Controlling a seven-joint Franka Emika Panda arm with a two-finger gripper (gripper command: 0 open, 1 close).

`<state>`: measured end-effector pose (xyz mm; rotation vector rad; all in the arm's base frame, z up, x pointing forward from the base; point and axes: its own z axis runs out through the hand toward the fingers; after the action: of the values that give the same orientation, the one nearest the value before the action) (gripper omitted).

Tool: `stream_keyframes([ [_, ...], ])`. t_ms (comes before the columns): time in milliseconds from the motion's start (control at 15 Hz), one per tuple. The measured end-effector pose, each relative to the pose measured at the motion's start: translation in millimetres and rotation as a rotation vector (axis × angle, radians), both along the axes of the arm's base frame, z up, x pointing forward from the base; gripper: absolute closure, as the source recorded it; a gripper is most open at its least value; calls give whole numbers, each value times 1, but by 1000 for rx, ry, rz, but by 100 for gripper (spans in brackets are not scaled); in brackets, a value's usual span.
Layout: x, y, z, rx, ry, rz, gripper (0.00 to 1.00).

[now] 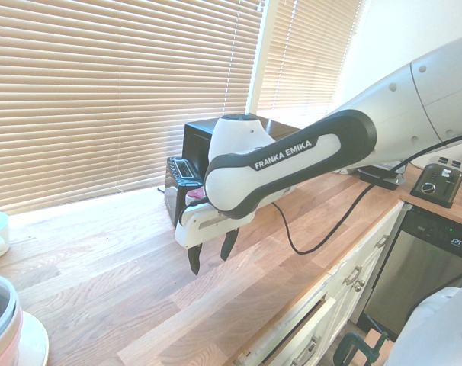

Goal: Press the toaster

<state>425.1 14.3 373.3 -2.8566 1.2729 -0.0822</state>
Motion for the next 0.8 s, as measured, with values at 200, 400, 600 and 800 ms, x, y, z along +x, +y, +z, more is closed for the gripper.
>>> stream_keyframes([
  [200,0,0,0,-1,1,0,0],
  [400,2,0,2,-2,-9,-4,0],
  [600,9,1,9,-4,-72,-18,0],
  [800,21,1,16,-18,-142,-14,0],
])
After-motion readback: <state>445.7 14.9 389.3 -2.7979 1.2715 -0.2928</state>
